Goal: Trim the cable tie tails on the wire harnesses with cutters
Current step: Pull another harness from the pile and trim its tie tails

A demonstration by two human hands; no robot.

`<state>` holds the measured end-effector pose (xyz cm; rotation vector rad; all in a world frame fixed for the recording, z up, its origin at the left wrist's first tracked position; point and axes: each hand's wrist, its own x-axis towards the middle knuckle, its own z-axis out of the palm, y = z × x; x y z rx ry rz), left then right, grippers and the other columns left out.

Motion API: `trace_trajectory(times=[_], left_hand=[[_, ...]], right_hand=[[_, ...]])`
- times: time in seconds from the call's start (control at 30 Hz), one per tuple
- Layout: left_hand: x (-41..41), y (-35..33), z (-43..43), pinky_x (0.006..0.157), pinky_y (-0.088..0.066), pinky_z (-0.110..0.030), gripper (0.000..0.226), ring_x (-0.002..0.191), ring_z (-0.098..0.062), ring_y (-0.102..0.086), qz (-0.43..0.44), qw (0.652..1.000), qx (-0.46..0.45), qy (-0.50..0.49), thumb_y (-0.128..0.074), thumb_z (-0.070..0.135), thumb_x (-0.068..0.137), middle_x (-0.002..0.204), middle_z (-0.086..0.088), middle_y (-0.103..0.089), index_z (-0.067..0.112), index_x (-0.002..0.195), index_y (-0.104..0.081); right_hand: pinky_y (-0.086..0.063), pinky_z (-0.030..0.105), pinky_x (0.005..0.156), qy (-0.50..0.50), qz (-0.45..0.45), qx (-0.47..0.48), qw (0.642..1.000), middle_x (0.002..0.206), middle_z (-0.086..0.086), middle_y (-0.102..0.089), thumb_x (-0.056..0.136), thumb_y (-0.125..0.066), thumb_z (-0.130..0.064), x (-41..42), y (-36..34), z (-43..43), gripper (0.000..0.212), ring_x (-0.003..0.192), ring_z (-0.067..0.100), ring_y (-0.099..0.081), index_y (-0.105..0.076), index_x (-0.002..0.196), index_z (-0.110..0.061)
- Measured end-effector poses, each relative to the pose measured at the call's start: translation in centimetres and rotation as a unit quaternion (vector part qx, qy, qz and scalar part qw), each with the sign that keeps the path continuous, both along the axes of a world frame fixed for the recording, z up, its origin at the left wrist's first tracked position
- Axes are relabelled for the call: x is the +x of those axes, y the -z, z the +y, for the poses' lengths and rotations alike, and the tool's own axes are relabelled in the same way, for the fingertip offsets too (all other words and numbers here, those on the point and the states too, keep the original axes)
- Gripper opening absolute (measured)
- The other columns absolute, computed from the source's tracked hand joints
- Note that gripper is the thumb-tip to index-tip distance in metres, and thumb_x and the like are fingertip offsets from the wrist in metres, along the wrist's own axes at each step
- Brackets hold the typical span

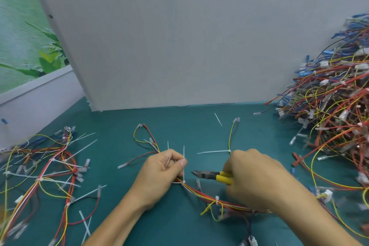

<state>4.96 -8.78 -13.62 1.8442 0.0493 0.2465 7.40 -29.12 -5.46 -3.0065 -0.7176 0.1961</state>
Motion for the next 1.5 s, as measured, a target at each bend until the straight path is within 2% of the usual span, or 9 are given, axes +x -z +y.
trace_trajectory(times=[0.17,0.3,0.4,0.73,0.83,1.07,1.2,1.33,1.5], left_hand=[[0.1,0.3,0.0,0.072,-0.052,-0.042,0.009,0.066,-0.021,-0.059,0.003,1.0,0.001,-0.003,-0.062,0.03,0.078,0.054,0.003,-0.058,0.023,0.075,-0.067],[0.1,0.4,0.1,0.067,-0.048,-0.03,0.01,0.064,-0.017,-0.057,-0.002,1.0,0.003,-0.009,-0.061,0.031,0.078,0.056,0.001,-0.06,0.024,0.076,-0.067],[0.1,0.5,0.0,0.07,-0.048,-0.033,0.01,0.067,-0.021,-0.058,-0.003,1.0,-0.003,-0.008,-0.061,0.03,0.078,0.053,0.005,-0.056,0.023,0.075,-0.066],[0.1,0.5,0.0,0.056,-0.039,-0.016,0.013,0.053,-0.009,-0.046,-0.001,1.0,-0.003,-0.006,-0.062,0.028,0.081,0.058,-0.003,-0.06,0.017,0.074,-0.066],[0.0,0.6,0.1,0.056,-0.039,-0.017,0.014,0.053,-0.01,-0.045,-0.002,1.0,0.002,-0.007,-0.064,0.017,0.089,0.06,-0.004,-0.061,0.015,0.075,-0.066],[-0.1,0.3,-0.2,0.06,-0.038,-0.03,0.018,0.052,-0.012,-0.041,-0.002,1.0,0.012,-0.018,-0.06,0.032,0.078,0.057,-0.003,-0.058,0.015,0.074,-0.065],[0.1,-0.1,-0.5,0.069,-0.046,-0.041,0.014,0.044,-0.007,-0.037,-0.024,0.994,-0.09,-0.061,-0.058,0.018,0.087,0.045,0.007,-0.043,0.01,0.075,-0.055],[0.7,-1.3,1.0,0.048,-0.044,-0.029,0.033,0.046,-0.012,-0.027,-0.098,0.942,-0.27,-0.174,-0.034,0.007,0.099,0.052,0.006,-0.028,0.017,0.068,-0.034],[0.8,-2.1,4.6,0.039,-0.033,-0.021,0.03,0.044,-0.008,-0.03,-0.128,0.919,-0.258,-0.268,-0.032,0.013,0.104,0.058,0.003,-0.036,0.017,0.075,-0.039]], right_hand=[[-0.037,0.03,0.063,-0.014,0.025,-0.002,1.0,0.072,-0.001,-0.038,0.082,-0.058,-0.032,-0.7,1.3,1.0,0.026,0.07,0.028,-0.044,-0.039,0.07,-0.019],[-0.031,0.027,0.054,-0.011,0.021,-0.004,1.0,0.072,-0.002,-0.038,0.08,-0.063,-0.031,-0.6,1.6,1.4,0.029,0.069,0.027,-0.044,-0.038,0.071,-0.02],[-0.024,0.026,0.046,-0.013,0.026,-0.006,1.0,0.071,-0.002,-0.036,0.078,-0.065,-0.029,-0.7,1.6,1.7,0.033,0.063,0.024,-0.04,-0.034,0.068,-0.02],[-0.021,0.026,0.046,-0.015,0.005,-0.008,1.0,0.07,0.0,-0.033,0.079,-0.06,-0.02,-1.1,1.6,1.9,0.03,0.07,0.028,-0.041,-0.033,0.067,-0.019],[-0.02,0.027,0.045,-0.022,-0.003,-0.012,1.0,0.069,0.0,-0.031,0.078,-0.062,-0.019,-1.1,1.5,1.9,0.032,0.067,0.027,-0.038,-0.032,0.066,-0.019],[-0.019,0.028,0.046,-0.032,-0.01,-0.017,0.999,0.069,0.0,-0.031,0.078,-0.062,-0.017,-1.2,1.7,2.0,0.034,0.057,0.022,-0.032,-0.03,0.064,-0.018],[-0.031,0.028,0.055,-0.019,-0.02,-0.011,1.0,0.069,-0.001,-0.03,0.08,-0.06,-0.021,-1.0,1.5,1.8,0.033,0.065,0.027,-0.036,-0.03,0.066,-0.018],[-0.029,0.03,0.057,0.019,-0.068,0.007,0.997,0.068,-0.004,-0.032,0.084,-0.052,-0.025,-0.4,0.6,1.3,0.008,0.068,0.029,-0.04,-0.045,0.082,-0.022],[-0.031,0.03,0.059,0.015,-0.085,0.024,0.996,0.068,-0.004,-0.034,0.085,-0.054,-0.026,1.2,-0.1,2.3,0.007,0.07,0.03,-0.043,-0.056,0.091,-0.024]])
